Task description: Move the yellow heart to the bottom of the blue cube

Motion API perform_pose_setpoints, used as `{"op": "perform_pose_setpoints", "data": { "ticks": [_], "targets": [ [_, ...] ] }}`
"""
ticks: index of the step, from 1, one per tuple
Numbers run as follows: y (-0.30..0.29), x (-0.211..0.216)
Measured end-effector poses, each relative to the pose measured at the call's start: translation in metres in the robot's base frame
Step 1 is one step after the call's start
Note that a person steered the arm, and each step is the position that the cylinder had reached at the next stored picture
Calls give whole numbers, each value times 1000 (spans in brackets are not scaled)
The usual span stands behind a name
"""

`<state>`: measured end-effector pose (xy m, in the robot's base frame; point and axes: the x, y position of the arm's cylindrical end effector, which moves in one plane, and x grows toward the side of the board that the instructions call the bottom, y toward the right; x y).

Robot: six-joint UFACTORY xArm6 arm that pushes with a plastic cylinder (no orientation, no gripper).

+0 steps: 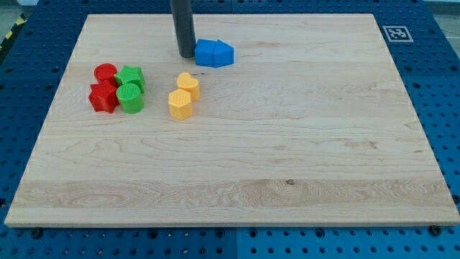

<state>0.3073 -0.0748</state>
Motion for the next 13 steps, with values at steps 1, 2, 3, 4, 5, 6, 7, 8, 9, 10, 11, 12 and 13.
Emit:
{"op": "perform_pose_setpoints", "data": {
  "ticks": [1,2,3,4,5,6,7,8,9,10,11,12,13],
  "targets": [
    [23,0],
    [53,0],
    [74,5],
    [74,23],
    [80,24],
    [91,24],
    [91,24],
    [70,24],
    [53,24],
    [48,24],
    [16,24],
    [-16,25],
    [-38,40]
  ]
}}
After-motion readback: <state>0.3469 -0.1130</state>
